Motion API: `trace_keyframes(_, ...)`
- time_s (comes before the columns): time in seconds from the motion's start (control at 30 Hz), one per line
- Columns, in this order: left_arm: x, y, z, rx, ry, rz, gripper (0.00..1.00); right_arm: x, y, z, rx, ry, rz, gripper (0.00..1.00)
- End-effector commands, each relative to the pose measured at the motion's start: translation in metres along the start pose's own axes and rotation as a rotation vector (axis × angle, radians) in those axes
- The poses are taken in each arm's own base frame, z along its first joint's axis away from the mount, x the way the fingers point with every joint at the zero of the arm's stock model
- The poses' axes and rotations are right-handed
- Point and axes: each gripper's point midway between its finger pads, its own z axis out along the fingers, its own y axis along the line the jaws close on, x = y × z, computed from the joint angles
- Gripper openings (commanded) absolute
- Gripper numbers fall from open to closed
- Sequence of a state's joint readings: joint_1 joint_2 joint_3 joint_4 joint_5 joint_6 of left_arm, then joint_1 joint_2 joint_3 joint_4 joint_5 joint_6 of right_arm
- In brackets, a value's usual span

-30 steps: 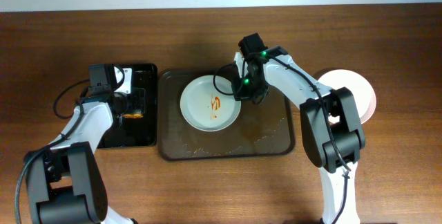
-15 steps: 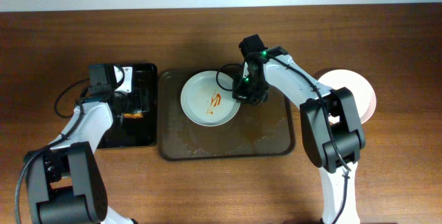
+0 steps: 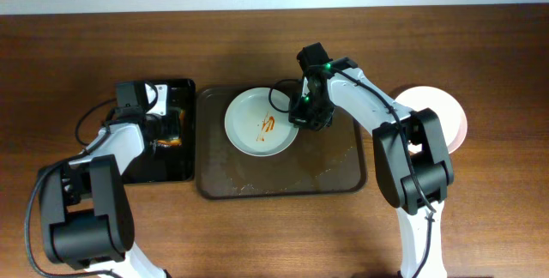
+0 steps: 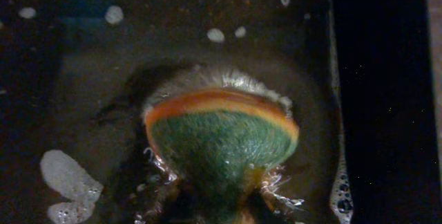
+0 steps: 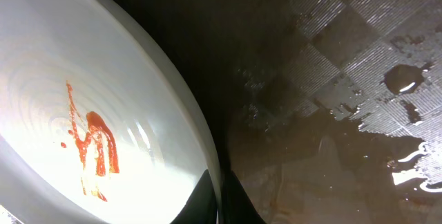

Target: Clean dirty plates on tray and stack at the side

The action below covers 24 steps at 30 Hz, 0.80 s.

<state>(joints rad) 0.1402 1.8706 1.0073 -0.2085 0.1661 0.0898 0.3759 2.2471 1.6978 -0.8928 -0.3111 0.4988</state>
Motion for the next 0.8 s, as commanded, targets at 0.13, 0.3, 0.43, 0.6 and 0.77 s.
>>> trace_keyframes(0.13, -0.032, 0.004, -0.033, -0.056, -0.109, 0.029, 0.0, 0.006, -0.011, 0.008, 0.05, 0.018, 0.018, 0.04)
trace_keyframes(0.3, -0.031, 0.002, -0.045, -0.059, -0.104, 0.028, 0.79, 0.006, -0.011, 0.008, 0.05, 0.018, 0.019, 0.04)
trace_keyframes(0.43, -0.016, 0.002, -0.035, -0.053, -0.042, 0.02, 0.82, 0.006, -0.011, 0.008, 0.05, 0.019, 0.019, 0.04)
trace_keyframes(0.6, -0.01, 0.004, -0.021, -0.051, -0.022, 0.017, 0.82, 0.007, -0.011, 0.008, 0.052, 0.021, 0.019, 0.04)
trace_keyframes(0.77, -0.014, 0.004, -0.004, -0.036, -0.048, 0.021, 0.8, 0.007, -0.011, 0.008, 0.052, 0.021, 0.02, 0.04)
